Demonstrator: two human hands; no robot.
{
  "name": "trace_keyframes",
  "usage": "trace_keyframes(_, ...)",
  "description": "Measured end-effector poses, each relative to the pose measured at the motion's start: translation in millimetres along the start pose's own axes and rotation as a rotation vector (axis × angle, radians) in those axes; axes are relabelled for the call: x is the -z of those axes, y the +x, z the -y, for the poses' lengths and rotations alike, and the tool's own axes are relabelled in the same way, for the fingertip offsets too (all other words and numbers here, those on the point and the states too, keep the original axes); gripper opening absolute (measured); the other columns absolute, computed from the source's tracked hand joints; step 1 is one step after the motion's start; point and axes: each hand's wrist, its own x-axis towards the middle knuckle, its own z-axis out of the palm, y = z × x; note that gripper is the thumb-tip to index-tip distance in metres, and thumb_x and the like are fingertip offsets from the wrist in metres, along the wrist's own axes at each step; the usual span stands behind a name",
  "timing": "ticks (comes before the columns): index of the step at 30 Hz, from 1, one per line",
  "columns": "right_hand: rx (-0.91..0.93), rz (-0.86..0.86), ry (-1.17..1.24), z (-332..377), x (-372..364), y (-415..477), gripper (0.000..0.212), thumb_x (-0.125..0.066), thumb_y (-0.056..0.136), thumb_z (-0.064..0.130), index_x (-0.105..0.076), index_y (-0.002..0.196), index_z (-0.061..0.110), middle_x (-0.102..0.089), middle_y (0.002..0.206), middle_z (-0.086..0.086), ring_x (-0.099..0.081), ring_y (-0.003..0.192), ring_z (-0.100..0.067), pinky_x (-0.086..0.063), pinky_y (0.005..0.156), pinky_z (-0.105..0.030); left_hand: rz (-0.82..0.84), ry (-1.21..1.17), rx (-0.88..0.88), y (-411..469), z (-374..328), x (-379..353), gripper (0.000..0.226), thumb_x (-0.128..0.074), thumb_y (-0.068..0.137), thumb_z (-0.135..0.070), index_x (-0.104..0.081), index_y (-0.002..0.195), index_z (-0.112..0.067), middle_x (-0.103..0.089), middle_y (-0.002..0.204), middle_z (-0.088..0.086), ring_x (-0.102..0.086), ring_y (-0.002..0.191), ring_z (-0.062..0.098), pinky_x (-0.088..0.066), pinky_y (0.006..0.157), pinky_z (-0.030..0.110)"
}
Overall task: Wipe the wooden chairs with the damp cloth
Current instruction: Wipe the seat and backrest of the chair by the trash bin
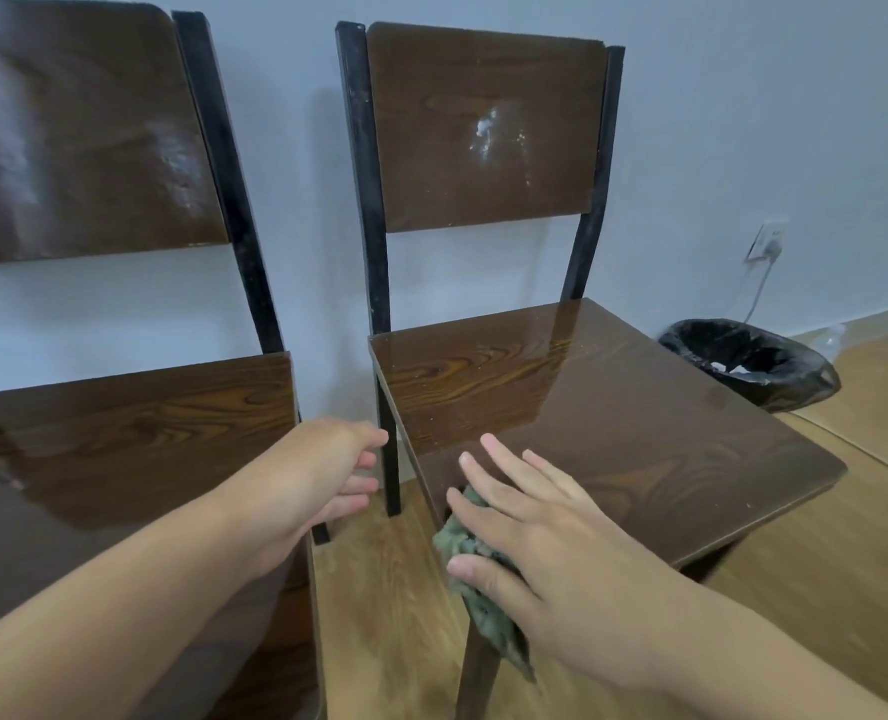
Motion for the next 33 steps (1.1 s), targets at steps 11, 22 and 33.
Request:
trace_keyframes(11,-0.106,-0.022,0.001,-13,24,21,0.029,-0.051,0.098,0.03,-0.074,0.08,0.024,-0.061,0.088,0.008,-0.056,0.081,-0.007,-0.045,0.068,-0.016,-0.008,-0.031,0.085,5,-2,-3,0.043,-0.065,0.093,-0.02,-0.056,0.131,-0.002,-0.067,0.121,0.014,-0.068,0.112,0.028,-0.053,0.102,0.042)
trace_keyframes(22,-0.448,-0.294,0.272,-83,-9,220,0.018,-0.064,0.097,0.017,-0.075,0.104,0.004,-0.072,0.1,-0.014,-0.068,0.089,-0.025,-0.057,0.078,-0.033,-0.073,-0.155,0.033,10,-1,-14,0.054,-0.052,0.1,-0.029,-0.04,0.149,-0.009,-0.063,0.119,0.014,-0.064,0.114,0.035,-0.051,0.102,0.052)
trace_keyframes(33,0.046,0.007,0.339,12,4,23,0.013,-0.058,0.096,0.027,-0.072,0.098,0.026,-0.063,0.101,0.011,-0.049,0.096,-0.003,-0.039,0.086,-0.015,-0.097,-0.222,0.021,12,-3,8,0.056,-0.055,0.1,-0.027,-0.042,0.15,-0.007,-0.059,0.136,0.019,-0.064,0.117,0.038,-0.055,0.097,0.049)
